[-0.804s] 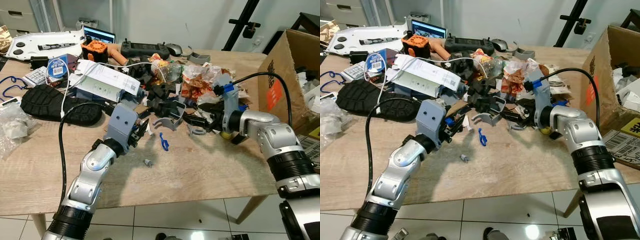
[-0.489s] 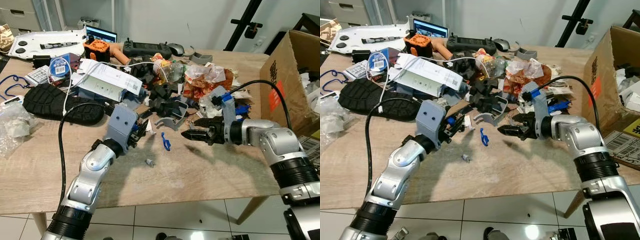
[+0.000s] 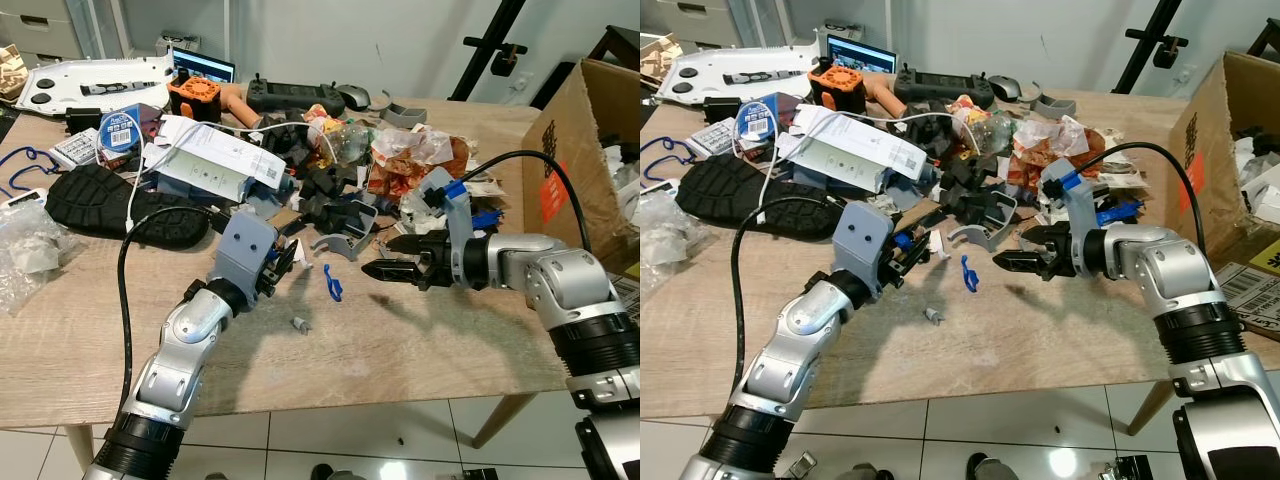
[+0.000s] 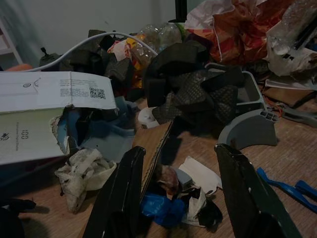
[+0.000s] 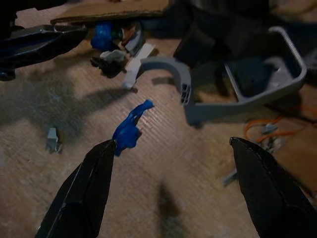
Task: Picking trash to rubbish bin
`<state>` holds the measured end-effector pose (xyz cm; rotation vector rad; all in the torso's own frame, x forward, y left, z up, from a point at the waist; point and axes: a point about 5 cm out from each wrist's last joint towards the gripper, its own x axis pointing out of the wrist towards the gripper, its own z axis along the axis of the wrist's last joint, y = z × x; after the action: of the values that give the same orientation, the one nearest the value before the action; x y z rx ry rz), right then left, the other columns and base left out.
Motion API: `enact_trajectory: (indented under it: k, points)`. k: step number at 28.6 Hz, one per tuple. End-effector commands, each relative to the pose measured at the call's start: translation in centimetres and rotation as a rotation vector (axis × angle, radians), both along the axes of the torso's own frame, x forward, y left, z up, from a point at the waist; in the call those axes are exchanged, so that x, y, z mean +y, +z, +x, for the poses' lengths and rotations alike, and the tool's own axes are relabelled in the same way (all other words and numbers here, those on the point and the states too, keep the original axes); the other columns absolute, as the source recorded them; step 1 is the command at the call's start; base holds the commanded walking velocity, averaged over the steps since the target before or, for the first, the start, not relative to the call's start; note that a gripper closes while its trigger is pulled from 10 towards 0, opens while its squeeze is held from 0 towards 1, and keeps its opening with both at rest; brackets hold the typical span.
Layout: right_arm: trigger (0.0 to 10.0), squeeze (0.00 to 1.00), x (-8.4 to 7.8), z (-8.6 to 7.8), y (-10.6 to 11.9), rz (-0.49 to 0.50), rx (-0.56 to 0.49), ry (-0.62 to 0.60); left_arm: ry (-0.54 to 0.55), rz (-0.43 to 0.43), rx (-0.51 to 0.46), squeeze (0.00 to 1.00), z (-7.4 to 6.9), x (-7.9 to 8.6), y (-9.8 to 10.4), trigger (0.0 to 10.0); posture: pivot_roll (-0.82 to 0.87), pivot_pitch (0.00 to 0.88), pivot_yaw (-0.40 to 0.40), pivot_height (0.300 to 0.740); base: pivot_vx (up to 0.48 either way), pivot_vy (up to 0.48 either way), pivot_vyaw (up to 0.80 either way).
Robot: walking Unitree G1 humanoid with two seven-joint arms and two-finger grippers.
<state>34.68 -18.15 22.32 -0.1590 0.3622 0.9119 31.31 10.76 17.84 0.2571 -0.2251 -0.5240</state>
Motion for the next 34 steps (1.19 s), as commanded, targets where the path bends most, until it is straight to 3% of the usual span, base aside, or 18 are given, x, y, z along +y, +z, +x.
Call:
enact_trajectory:
  k: [1,4,8,15,31,34]
  points:
    - [10.0,0.0,-0.3,0.2,-0.4,-0.004,-0.039,0.012,-0.003,0.001,0.011,0.0,-0.2,-0.2,-0.3,10.0,-0.03,0.224,-0.138,0.74,0.0,0.0,0.0]
    - [10.0,0.0,-0.2,0.4,-0.5,-0.005,-0.072,0.036,-0.001,-0.002,0.006,0.0,-0.1,-0.3,-0.2,10.0,-0.02,0.222,-0.139,0.74,0.0,0.0,0.0]
    - [10.0,0.0,0.5,0.2,-1.6,-0.054,-0.198,0.204,0.004,0.0,-0.005,0.0,0.0,-0.1,0.1,10.0,-0.02,0.214,-0.139,0.74,0.0,0.0,0.0]
    - [10.0,0.0,1.1,1.1,-2.5,-0.049,-0.315,0.169,0.008,0.004,-0.015,0.0,0.1,0.0,0.4,10.0,-0.01,0.215,-0.138,0.74,0.0,0.0,0.0]
    - [10.0,0.0,1.0,2.0,-3.9,-0.039,-0.412,0.137,0.006,-0.021,-0.043,0.0,-0.4,0.1,1.2,10.0,0.0,0.271,-0.139,0.74,0.0,0.0,0.0]
    - [10.0,0.0,0.9,2.2,-3.9,-0.024,-0.449,0.106,-0.091,-0.053,-0.05,0.0,-1.5,-0.4,1.6,10.0,0.01,0.298,-0.137,0.74,0.0,0.0,0.0]
